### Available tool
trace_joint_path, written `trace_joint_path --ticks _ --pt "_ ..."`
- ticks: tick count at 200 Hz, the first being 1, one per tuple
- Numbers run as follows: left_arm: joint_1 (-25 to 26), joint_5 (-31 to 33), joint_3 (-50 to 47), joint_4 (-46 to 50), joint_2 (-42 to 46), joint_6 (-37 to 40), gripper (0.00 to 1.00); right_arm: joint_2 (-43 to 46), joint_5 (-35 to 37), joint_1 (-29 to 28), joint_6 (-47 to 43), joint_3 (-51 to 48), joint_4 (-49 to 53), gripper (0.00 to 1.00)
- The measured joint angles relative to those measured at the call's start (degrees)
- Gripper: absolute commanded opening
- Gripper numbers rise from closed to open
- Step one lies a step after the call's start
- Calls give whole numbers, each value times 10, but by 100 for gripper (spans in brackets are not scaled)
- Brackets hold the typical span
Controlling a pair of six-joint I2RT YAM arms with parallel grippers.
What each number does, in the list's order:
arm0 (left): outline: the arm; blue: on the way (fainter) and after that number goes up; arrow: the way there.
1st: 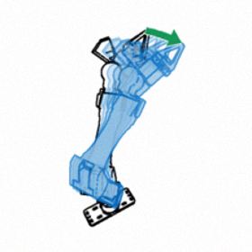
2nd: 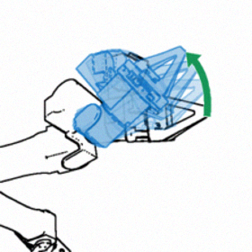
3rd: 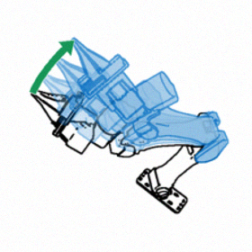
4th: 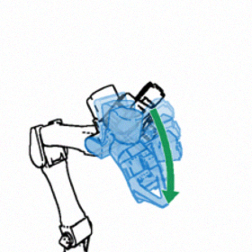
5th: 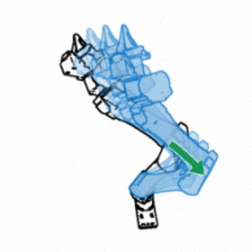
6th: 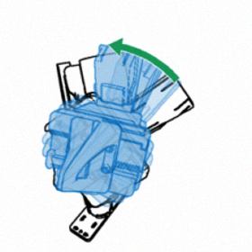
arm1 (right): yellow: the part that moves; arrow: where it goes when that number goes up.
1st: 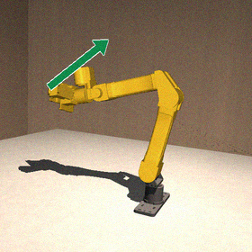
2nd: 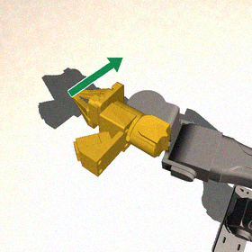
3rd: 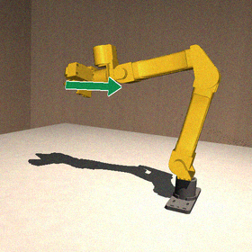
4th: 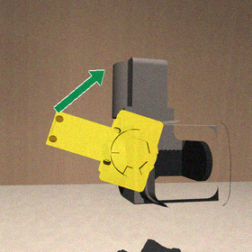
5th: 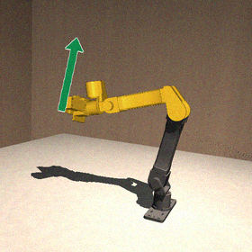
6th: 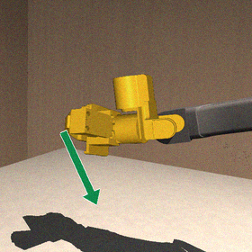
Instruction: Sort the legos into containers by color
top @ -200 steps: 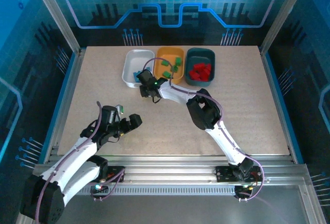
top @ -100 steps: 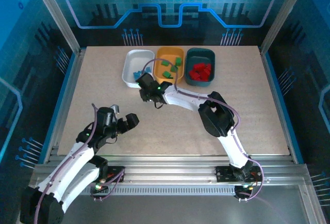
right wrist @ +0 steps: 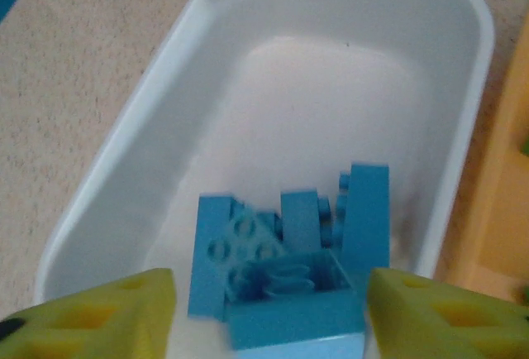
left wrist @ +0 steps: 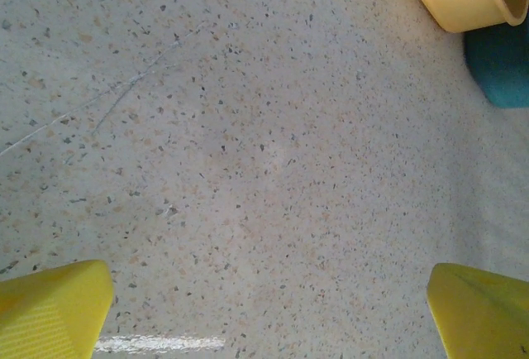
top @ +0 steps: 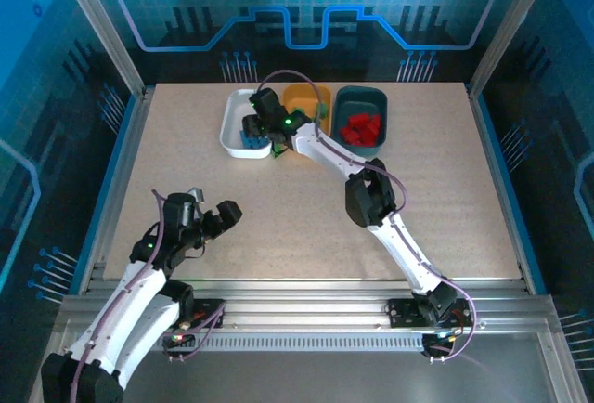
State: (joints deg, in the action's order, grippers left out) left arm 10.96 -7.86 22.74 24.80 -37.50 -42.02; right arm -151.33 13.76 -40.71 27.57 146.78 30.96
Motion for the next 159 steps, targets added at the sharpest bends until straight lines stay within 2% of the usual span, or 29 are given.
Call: trace_joint_path --ticks 14,34,66,95,129,159 --pt "0 -8 0 0 -1 0 99 -34 -6 6 -10 58 26 74" --pt "0 -17 0 -6 -2 0 99 -19 0 4 -26 33 33 75" --pt "0 -27 -1 -17 -3 -1 99 138 41 -20 -29 -232 -16 75" --pt "0 -39 -17 -38 -3 -11 99 244 55 -38 -12 -390 -58 71" --pt "0 -49 -24 -43 -15 -15 99 237 51 -38 -3 -410 -73 68" --pt "0 -51 -24 -43 -16 -15 99 190 51 -38 -1 -391 -69 74"
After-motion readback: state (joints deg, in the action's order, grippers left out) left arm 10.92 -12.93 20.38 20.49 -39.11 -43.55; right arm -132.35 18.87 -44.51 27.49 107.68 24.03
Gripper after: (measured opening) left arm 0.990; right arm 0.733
